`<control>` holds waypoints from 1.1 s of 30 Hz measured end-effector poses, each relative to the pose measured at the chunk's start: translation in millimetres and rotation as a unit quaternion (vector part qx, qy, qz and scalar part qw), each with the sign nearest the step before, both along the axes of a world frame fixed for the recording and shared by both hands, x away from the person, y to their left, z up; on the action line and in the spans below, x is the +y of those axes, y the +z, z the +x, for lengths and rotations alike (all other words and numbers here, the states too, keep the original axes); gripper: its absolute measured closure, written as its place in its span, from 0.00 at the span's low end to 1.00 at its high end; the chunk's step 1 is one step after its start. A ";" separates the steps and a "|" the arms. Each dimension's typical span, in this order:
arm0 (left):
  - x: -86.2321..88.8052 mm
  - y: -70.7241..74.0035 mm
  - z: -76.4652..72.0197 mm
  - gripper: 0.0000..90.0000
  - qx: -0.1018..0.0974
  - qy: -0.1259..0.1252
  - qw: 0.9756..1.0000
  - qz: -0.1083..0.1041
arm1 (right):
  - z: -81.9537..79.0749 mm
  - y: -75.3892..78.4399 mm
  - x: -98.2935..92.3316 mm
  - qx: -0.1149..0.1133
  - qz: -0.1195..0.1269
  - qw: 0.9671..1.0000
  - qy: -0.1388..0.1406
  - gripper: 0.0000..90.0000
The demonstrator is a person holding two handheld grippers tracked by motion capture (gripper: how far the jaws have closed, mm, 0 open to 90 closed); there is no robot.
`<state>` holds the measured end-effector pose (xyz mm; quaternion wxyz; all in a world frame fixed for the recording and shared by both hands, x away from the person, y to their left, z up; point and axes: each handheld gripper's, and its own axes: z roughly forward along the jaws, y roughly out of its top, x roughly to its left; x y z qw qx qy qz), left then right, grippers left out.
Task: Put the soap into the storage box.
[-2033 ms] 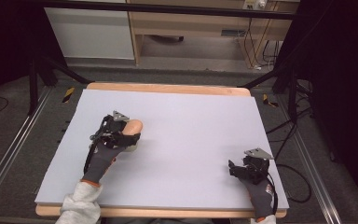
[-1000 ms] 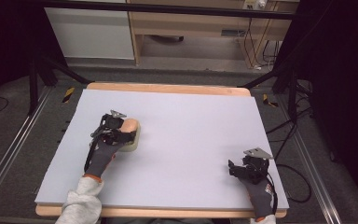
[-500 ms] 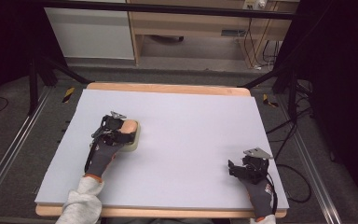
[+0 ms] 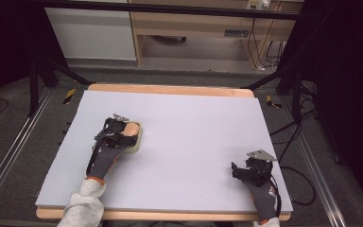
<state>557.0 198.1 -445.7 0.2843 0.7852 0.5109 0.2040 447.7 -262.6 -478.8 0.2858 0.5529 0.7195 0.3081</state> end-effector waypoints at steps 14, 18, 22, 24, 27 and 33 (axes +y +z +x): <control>-1.1 -2.0 0.8 0.35 -0.002 0.003 1.000 0.003 | -0.1 0.1 0.0 0.000 -0.001 1.000 0.000 0.09; -0.9 -1.9 0.7 0.34 -0.001 0.002 1.000 0.003 | -0.4 0.3 -0.1 0.000 0.000 1.000 0.000 0.09; -0.8 -1.8 0.4 0.34 0.000 0.001 1.000 0.003 | -0.4 0.4 -0.1 0.000 0.000 1.000 -0.001 0.09; -0.1 -0.3 -0.3 0.32 -0.002 0.001 1.000 0.000 | -0.5 0.4 -0.1 0.000 0.000 1.000 -0.001 0.09; 1.5 3.0 -1.7 0.30 -0.003 -0.003 1.000 -0.007 | -0.5 0.4 -0.1 0.000 0.000 1.000 -0.001 0.09; 1.9 7.6 -5.3 0.30 -0.009 -0.007 1.000 -0.008 | -0.9 0.8 -0.1 0.000 0.001 1.000 -0.002 0.09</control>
